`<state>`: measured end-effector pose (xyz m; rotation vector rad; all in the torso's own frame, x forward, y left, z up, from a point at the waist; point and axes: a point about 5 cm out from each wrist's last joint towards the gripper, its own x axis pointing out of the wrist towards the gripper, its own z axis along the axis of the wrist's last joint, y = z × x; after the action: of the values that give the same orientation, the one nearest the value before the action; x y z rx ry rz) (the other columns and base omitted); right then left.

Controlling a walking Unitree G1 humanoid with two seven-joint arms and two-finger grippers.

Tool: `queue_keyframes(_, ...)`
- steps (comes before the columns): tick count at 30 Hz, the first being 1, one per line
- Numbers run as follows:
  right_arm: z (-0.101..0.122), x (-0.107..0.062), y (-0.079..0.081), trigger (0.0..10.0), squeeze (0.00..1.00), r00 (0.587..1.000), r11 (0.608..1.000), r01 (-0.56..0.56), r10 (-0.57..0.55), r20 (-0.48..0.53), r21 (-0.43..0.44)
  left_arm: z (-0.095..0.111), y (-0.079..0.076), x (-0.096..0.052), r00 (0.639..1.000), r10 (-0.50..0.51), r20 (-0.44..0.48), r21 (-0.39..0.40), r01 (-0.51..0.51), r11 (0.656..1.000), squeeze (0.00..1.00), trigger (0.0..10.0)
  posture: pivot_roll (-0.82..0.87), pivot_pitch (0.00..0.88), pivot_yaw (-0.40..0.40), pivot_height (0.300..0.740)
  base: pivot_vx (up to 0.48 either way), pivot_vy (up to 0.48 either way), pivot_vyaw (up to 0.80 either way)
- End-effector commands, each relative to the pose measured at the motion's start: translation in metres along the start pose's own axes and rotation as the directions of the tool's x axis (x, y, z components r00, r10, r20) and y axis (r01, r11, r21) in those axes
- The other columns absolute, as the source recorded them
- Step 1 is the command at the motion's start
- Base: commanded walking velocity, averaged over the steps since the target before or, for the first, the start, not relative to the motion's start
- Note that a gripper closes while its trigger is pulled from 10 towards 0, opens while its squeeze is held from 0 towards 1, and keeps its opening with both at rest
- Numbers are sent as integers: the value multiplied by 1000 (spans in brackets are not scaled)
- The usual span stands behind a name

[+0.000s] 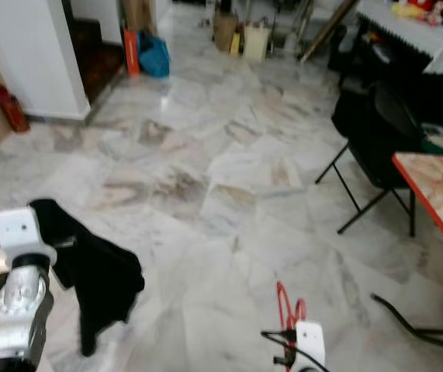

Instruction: Hang hanger

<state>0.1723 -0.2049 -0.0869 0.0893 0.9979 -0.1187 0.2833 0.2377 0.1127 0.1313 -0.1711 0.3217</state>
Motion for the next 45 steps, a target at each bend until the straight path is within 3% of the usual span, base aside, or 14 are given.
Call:
queue_keyframes(1,-7,-2,-7,10000,0,1000,999,27,-27,-11,19,6,-3,3,1000,-19,25,-19,20,1000,0,10000,-79,0,-29,740,0,0,0)
queue_keyframes(9,-15,-2,4,10000,0,1000,999,20,-20,-17,45,-2,12,6,999,-35,-26,-20,35,999,0,10000,-126,0,44,740,0,0,0)
queue_keyframes(13,-21,-2,10,10000,0,1000,998,19,-17,-26,64,-10,13,2,994,-88,-67,-11,88,996,0,10000,-156,0,58,740,0,0,0)
queue_keyframes(18,-18,-2,12,10000,0,1000,1000,-8,8,-23,-6,-9,9,5,993,-97,-61,-23,96,995,0,10000,-203,0,52,740,0,0,0)
queue_keyframes(23,-15,-3,-2,10000,0,998,998,57,-56,-12,37,-4,-11,9,995,-89,-41,-85,85,993,0,10000,-164,0,35,740,0,0,0)
queue_keyframes(27,-11,-3,-12,10000,0,997,997,74,-74,-6,29,-6,-16,7,995,-90,-43,-88,86,992,0,10000,-140,0,5,740,0,0,-369)
queue_keyframes(29,-10,-4,-17,10000,0,995,993,96,-95,-10,65,-14,-9,3,997,-44,-69,-98,37,994,0,10000,-128,0,-20,740,0,0,-800)
queue_keyframes(34,-10,-5,-25,10000,0,991,990,132,-131,-20,52,-12,-11,-1,999,-26,-48,-85,22,996,0,10000,-65,0,-73,740,0,0,-800)
queue_keyframes(36,-12,-6,-30,10000,0,987,987,160,-159,-35,23,-11,-4,-2,999,22,-43,-91,-26,995,0,10000,-60,0,-92,740,0,0,-800)
queue_keyframes(45,-24,-9,-35,10000,0,979,976,201,-197,-49,87,-11,-1,-1,999,4,-47,-34,-5,999,0,10000,-81,0,-68,740,0,-30,-800)
